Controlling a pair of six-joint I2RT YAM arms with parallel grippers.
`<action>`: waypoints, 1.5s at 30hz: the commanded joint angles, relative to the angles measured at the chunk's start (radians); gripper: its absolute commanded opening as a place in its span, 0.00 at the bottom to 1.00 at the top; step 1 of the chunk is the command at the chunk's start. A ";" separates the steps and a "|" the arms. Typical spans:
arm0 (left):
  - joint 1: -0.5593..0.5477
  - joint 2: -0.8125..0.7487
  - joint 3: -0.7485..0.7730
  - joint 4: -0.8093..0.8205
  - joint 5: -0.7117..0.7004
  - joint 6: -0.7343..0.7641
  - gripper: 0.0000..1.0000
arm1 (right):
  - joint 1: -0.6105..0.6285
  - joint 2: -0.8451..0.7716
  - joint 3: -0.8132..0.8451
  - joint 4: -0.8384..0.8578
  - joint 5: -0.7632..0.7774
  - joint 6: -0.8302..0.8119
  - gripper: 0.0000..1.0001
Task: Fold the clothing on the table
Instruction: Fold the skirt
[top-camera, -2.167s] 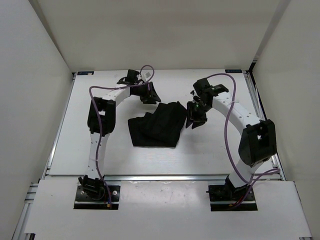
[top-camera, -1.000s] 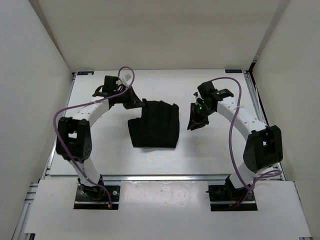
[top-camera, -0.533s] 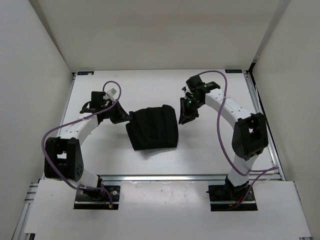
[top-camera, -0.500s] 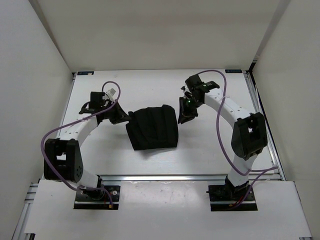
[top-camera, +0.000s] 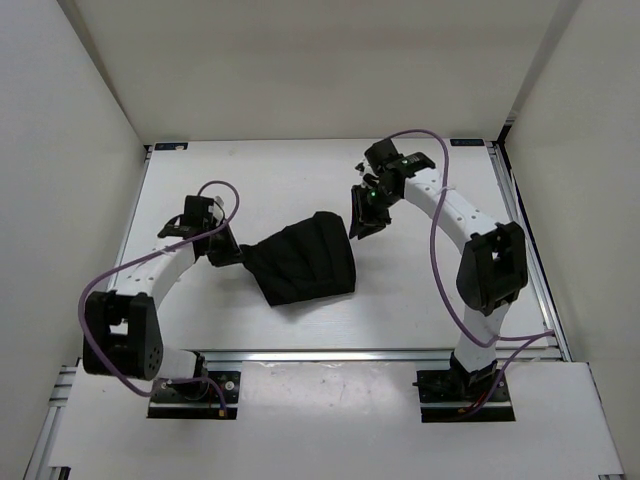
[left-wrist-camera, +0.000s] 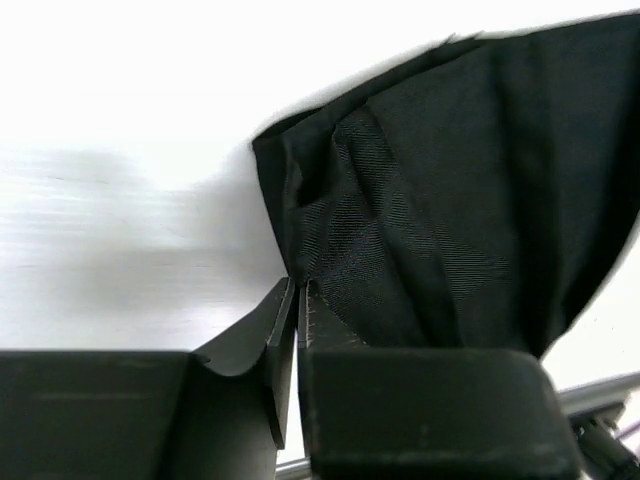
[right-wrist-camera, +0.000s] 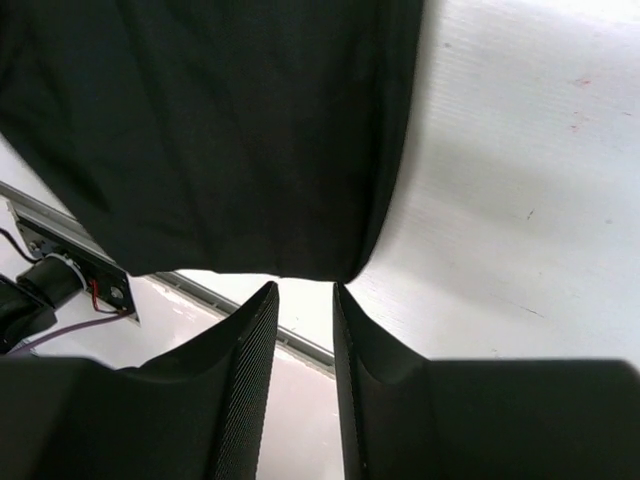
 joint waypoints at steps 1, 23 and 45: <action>0.005 -0.105 0.091 -0.088 -0.114 0.038 0.17 | -0.022 -0.012 0.029 -0.002 -0.015 -0.007 0.34; -0.044 -0.024 -0.229 0.807 0.605 -0.602 0.00 | -0.065 0.004 0.006 0.058 -0.146 -0.012 0.33; -0.162 -0.096 -0.446 0.284 -0.002 -0.221 0.00 | -0.095 -0.142 -0.175 0.051 -0.067 0.002 0.32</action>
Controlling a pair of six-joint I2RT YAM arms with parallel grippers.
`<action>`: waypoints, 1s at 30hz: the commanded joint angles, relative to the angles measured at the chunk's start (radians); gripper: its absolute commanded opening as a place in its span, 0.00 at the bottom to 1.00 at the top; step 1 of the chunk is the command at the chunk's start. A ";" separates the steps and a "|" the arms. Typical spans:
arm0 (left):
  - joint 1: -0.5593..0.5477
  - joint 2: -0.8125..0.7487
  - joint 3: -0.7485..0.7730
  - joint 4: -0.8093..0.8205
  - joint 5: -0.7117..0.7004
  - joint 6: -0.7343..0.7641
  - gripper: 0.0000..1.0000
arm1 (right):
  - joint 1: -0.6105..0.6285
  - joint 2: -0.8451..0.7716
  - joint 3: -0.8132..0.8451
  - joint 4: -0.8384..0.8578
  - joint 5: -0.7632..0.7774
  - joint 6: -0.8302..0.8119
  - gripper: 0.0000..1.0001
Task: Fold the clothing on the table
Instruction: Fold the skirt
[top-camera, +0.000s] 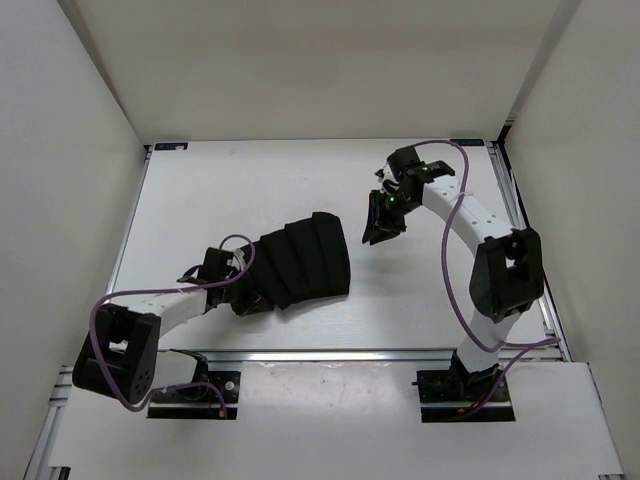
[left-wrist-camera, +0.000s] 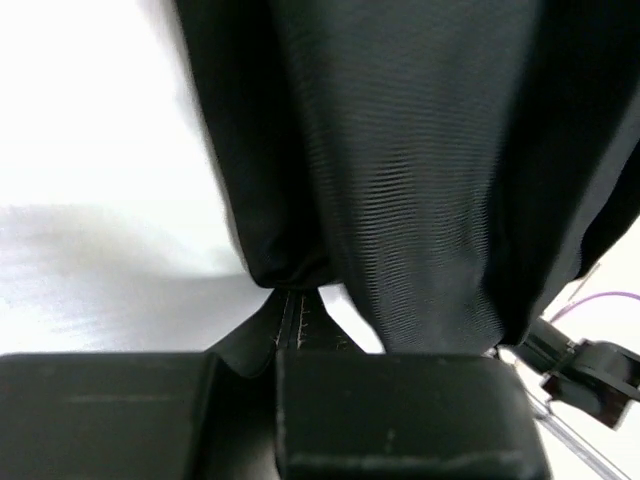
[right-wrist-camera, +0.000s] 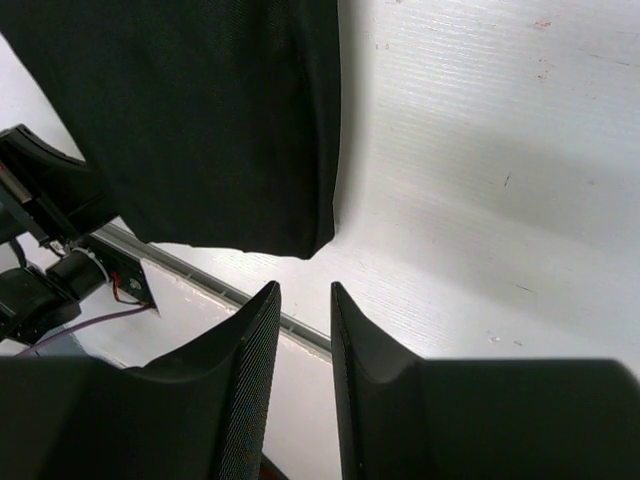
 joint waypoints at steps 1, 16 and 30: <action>-0.001 0.040 0.031 -0.043 -0.214 0.098 0.00 | 0.003 -0.070 -0.018 0.002 0.022 -0.006 0.32; 0.130 -0.251 0.215 -0.339 -0.169 0.235 0.51 | -0.106 -0.254 -0.168 0.057 0.030 0.002 0.37; 0.223 -0.370 0.139 -0.371 -0.058 0.332 0.55 | -0.267 -0.500 -0.570 0.303 -0.081 0.043 0.42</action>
